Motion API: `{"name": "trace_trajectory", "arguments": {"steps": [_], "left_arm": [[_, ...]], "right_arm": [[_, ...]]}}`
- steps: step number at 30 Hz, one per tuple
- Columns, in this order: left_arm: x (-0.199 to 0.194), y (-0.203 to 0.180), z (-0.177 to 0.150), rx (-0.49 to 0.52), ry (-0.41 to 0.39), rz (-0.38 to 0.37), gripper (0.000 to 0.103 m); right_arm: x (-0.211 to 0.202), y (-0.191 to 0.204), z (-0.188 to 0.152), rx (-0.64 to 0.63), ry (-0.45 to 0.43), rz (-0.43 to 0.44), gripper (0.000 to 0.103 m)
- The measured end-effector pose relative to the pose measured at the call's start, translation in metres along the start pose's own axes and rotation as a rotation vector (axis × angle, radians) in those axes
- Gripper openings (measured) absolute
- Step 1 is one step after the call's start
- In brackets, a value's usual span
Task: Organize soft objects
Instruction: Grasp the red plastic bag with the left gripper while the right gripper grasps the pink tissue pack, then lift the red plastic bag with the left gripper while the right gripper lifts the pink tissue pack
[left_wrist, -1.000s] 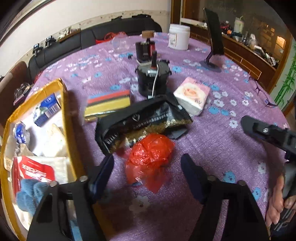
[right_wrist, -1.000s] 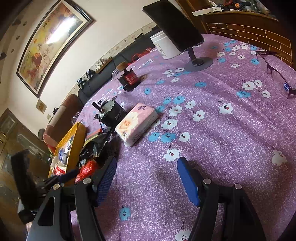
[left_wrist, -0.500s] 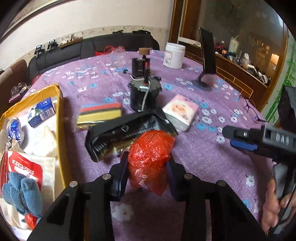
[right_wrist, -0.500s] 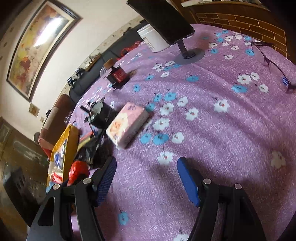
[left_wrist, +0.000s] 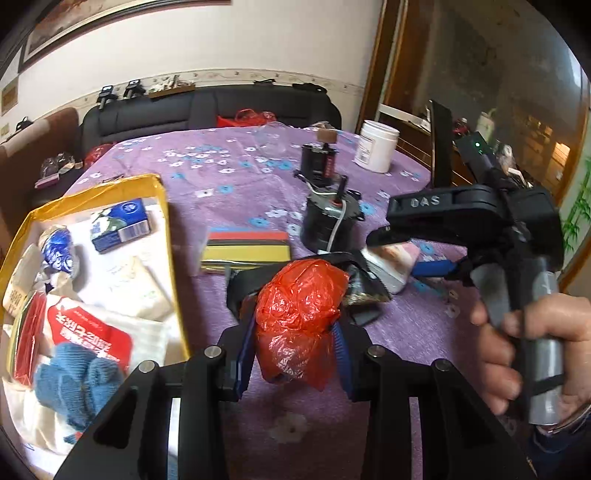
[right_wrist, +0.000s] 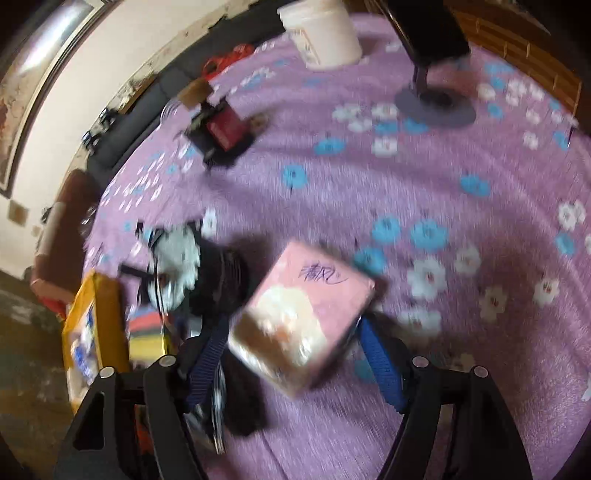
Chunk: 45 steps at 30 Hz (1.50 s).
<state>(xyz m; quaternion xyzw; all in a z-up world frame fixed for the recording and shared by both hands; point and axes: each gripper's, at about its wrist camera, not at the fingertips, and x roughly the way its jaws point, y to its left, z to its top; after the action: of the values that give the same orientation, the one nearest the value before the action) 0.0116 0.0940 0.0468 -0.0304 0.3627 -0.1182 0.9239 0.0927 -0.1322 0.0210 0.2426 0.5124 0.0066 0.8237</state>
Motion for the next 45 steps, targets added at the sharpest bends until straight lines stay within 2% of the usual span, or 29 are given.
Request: {"name": "trace_trajectory", "arguments": {"steps": [2, 5, 6, 7, 10, 15, 18, 21, 24, 28, 34, 39, 45], "left_arm": [[0.0, 0.002, 0.0, -0.005, 0.0, -0.003, 0.036], [-0.001, 0.002, 0.0, -0.004, 0.001, -0.005, 0.036], [-0.001, 0.002, 0.0, -0.004, 0.003, -0.008, 0.036], [0.0, 0.001, 0.0, -0.004, 0.005, -0.01, 0.036], [0.001, 0.0, -0.001, 0.002, 0.006, -0.009, 0.036], [0.007, -0.011, -0.005, 0.033, 0.011, -0.012, 0.036], [0.009, -0.018, -0.007, 0.059, 0.004, -0.019, 0.036], [0.006, -0.023, -0.008, 0.081, -0.027, -0.015, 0.036], [0.007, -0.023, -0.007, 0.083, -0.04, 0.003, 0.036], [0.011, -0.023, -0.007, 0.091, -0.03, 0.015, 0.036], [0.014, -0.027, -0.008, 0.11, -0.022, 0.024, 0.036], [0.012, -0.028, -0.008, 0.109, -0.035, 0.05, 0.036], [0.01, -0.028, -0.008, 0.109, -0.046, 0.073, 0.036]], "right_arm": [[0.006, 0.009, 0.004, -0.039, -0.009, -0.058, 0.078], [0.011, 0.016, 0.0, -0.129, -0.025, -0.098, 0.079], [0.01, 0.017, -0.003, -0.174, -0.031, -0.109, 0.076], [0.007, 0.015, -0.005, -0.194, -0.038, -0.114, 0.068], [-0.006, -0.004, -0.016, -0.21, -0.069, -0.107, 0.06], [-0.035, -0.044, -0.038, -0.181, -0.167, -0.073, 0.058], [-0.039, -0.057, -0.048, -0.188, -0.224, -0.007, 0.058], [-0.043, -0.053, -0.055, -0.219, -0.266, 0.023, 0.058], [-0.05, -0.04, -0.063, -0.289, -0.313, 0.007, 0.058], [-0.05, -0.025, -0.068, -0.356, -0.32, -0.021, 0.058], [-0.029, -0.03, -0.056, -0.33, -0.204, -0.019, 0.059], [-0.026, -0.022, -0.06, -0.359, -0.207, -0.076, 0.06], [-0.027, -0.024, -0.063, -0.347, -0.222, -0.078, 0.06]]}}
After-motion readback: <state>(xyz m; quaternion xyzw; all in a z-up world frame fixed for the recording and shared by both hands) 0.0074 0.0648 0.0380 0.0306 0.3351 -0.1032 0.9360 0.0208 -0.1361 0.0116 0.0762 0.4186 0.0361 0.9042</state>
